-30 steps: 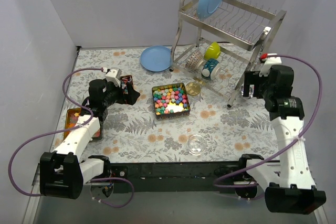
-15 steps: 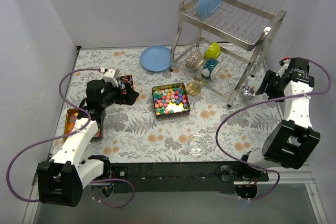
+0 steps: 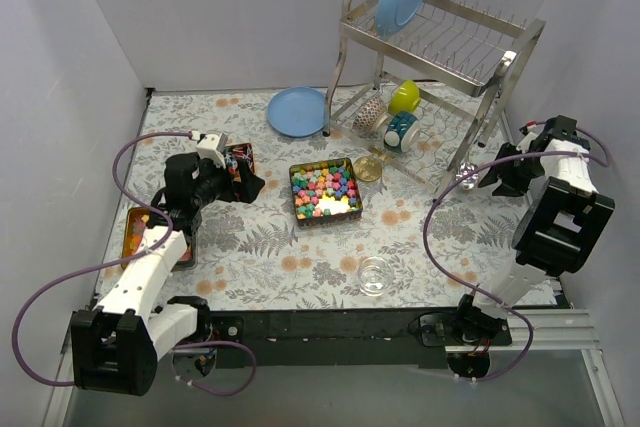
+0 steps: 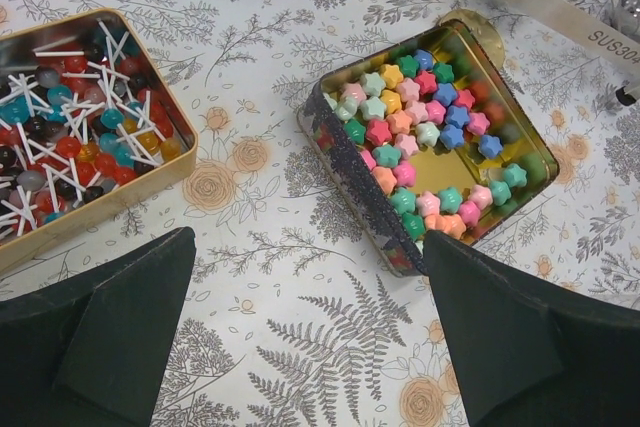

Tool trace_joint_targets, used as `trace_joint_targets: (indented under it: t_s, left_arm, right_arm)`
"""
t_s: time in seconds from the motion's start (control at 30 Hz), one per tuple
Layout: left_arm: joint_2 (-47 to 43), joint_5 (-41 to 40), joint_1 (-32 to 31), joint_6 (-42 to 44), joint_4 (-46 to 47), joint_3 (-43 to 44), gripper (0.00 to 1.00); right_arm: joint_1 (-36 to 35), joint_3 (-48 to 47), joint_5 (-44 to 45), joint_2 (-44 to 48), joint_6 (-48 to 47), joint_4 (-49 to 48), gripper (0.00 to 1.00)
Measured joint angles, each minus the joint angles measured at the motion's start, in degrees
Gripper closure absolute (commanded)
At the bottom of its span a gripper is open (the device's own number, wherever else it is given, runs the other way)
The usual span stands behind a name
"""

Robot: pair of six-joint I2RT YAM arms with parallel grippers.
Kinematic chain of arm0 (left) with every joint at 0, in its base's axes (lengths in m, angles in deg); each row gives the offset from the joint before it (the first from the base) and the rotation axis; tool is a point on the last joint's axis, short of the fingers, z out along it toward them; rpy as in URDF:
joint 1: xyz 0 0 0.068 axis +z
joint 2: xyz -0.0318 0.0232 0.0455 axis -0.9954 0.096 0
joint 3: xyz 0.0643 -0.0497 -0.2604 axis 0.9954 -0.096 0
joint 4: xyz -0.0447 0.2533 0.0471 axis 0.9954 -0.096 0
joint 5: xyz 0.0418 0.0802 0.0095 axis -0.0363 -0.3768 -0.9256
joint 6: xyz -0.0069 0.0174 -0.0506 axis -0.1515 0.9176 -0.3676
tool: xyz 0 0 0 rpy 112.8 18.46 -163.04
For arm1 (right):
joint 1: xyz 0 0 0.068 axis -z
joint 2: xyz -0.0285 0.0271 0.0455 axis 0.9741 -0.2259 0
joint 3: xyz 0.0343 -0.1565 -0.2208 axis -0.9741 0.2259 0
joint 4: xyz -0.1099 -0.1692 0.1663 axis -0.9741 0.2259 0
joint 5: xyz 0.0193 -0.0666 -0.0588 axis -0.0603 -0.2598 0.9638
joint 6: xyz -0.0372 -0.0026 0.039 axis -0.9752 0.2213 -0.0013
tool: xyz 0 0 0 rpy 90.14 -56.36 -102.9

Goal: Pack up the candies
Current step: Pick up the spatula from the center of the board.

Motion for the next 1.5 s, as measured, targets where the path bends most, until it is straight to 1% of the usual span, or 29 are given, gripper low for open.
trace_joint_targets:
  t_s: [0.17,0.33,0.47,0.53,0.7,0.73,0.8,0.83,0.9,0.93,0.97,1.1,1.17,1.27,1.43,1.5]
  left_arm:
    - [1.6,-0.2,0.0,0.1,-0.3,0.0,0.02]
    - [4.0,-0.2,0.1,0.1,-0.4,0.0,0.02]
    - [5.7,-0.2,0.2,0.2,-0.2,0.0,0.02]
    - [6.6,-0.2,0.2,0.3,-0.2,0.1,0.02]
    - [8.5,-1.0,0.2,0.8,-1.2,1.3,0.02]
    - [9.0,-1.4,0.2,1.1,-1.7,1.9,0.02]
    - [9.8,-2.1,0.2,1.6,-2.2,2.8,0.02]
    - [10.2,-2.4,0.2,1.7,-2.6,3.2,0.02]
    - [10.7,-2.7,0.3,2.0,-3.3,3.7,0.02]
    - [10.9,-2.8,0.3,2.2,-3.7,3.8,0.02]
    - [11.0,-2.8,0.3,2.3,-4.1,3.8,0.02]
    - [11.6,-3.5,0.3,3.1,-6.6,4.3,0.02]
    - [11.9,-3.8,0.3,3.6,-8.0,5.4,0.02]
    - [12.0,-3.9,0.3,4.6,-8.7,7.1,0.02]
    - [11.2,-2.3,0.3,4.2,-9.1,7.7,0.02]
    - [10.1,0.2,0.2,3.2,-9.8,7.6,0.02]
  right_arm:
    - [-0.1,-1.3,-2.3,-3.9,0.1,-0.4,0.48]
    - [-0.9,-4.3,-3.6,-5.5,0.2,-1.4,0.48]
    - [-1.9,-5.4,-3.2,-6.4,0.4,-2.5,0.51]
    - [-2.5,-5.4,-1.8,-7.2,0.7,-3.0,0.57]
    - [-3.7,-5.5,3.6,-10.9,2.0,-3.4,0.62]
    - [-3.7,-5.6,4.3,-11.6,2.1,-3.5,0.68]
    - [-3.7,-5.9,5.4,-13.0,2.3,-3.8,0.76]
    - [-3.7,-6.0,5.7,-13.5,2.4,-3.8,0.82]
    - [-3.7,-6.5,6.4,-14.1,2.7,-3.9,0.87]
    - [-3.7,-6.8,6.5,-14.3,2.8,-3.8,0.95]
    - [-3.7,-7.0,6.5,-14.3,2.9,-3.9,0.99]
    - [-3.8,-7.2,6.4,-14.0,3.0,-3.9,0.99]
    - [-3.7,-6.6,6.6,-13.2,2.9,-3.9,0.99]
    - [-3.3,-2.1,7.0,-8.8,2.6,-3.6,0.99]
    - [-1.0,8.3,6.8,4.5,3.1,-1.2,0.99]
    - [-0.1,11.5,6.7,11.0,3.4,0.7,0.99]
